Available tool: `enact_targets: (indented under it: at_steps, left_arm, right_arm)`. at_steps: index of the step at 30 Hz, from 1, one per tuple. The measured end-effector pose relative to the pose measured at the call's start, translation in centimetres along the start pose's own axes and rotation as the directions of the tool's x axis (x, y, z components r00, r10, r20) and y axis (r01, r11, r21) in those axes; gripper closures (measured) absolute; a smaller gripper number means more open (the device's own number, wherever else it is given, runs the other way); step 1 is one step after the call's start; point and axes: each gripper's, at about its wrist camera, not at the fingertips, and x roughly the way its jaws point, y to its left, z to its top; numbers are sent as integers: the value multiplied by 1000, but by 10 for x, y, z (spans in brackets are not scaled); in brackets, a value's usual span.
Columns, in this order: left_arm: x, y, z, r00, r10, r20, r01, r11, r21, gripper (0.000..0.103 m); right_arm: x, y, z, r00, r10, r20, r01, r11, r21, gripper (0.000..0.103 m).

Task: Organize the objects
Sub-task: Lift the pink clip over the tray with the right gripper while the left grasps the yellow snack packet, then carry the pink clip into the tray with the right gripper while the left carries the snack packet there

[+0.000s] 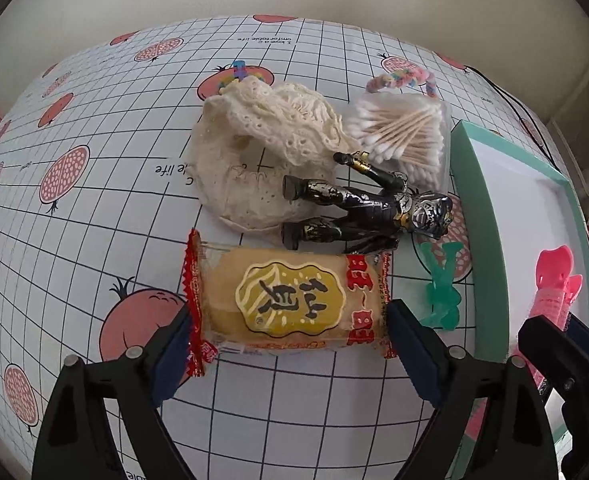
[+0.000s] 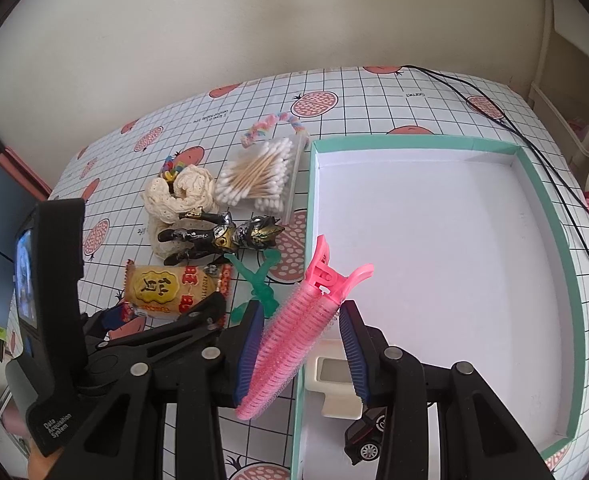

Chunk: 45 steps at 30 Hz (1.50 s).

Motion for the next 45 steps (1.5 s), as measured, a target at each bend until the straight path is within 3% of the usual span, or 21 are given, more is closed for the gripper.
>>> enact_targets:
  at_steps: [13, 24, 34, 45]
  left_arm:
    - [-10, 13, -6, 1000, -1, -4, 1, 1000, -2, 19]
    - [-54, 20, -2, 990, -28, 138, 30, 999, -16, 19]
    - [-87, 3, -7, 970, -80, 229, 76, 997, 24, 19]
    - [-91, -32, -13, 964, -121, 237, 97, 989, 108, 19]
  right_arm:
    - [-9, 2, -4, 1000, -20, 6, 20, 999, 26, 61]
    - [-34, -5, -6, 999, -37, 36, 35, 998, 43, 61]
    - [-54, -31, -11, 995, -91, 49, 87, 994, 67, 61]
    - [-62, -72, -14, 983, -179, 26, 175, 977, 122, 61]
